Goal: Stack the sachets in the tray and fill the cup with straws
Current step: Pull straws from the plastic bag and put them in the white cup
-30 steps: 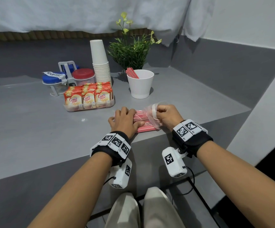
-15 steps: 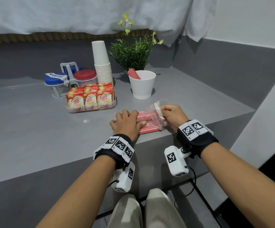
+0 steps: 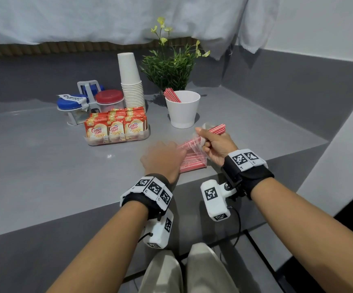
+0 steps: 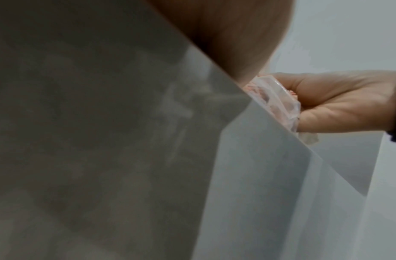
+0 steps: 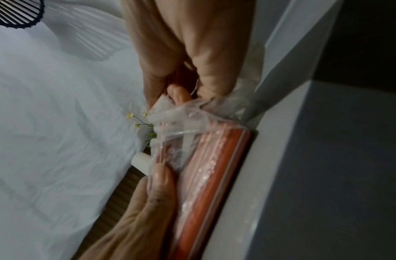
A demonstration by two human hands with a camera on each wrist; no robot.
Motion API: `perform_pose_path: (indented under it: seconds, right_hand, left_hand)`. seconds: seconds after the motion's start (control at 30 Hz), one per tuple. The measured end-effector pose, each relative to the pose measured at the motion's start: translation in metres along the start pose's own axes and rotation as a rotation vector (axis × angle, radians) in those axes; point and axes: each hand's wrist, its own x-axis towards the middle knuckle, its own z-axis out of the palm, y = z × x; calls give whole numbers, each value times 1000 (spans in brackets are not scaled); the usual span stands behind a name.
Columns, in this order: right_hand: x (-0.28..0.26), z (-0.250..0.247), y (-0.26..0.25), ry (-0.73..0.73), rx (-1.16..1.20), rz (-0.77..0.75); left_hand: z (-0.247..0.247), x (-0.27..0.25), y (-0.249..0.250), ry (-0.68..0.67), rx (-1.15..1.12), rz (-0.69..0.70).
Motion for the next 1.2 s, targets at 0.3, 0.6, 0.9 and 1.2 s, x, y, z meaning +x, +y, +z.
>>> perform_pose_path:
  seconds: [0.3, 0.6, 0.9, 1.2]
  right_hand:
    - [7, 2, -8, 175, 137, -105]
    - [15, 22, 0, 272, -142, -150]
    - [13, 25, -47, 360, -259, -502]
    - [9, -4, -5, 359, -582, -360]
  left_hand:
    - [2, 2, 0, 11, 35, -1]
    - [1, 1, -2, 7, 29, 18]
    - [1, 2, 0, 31, 24, 6]
    - [1, 3, 2, 24, 16, -4]
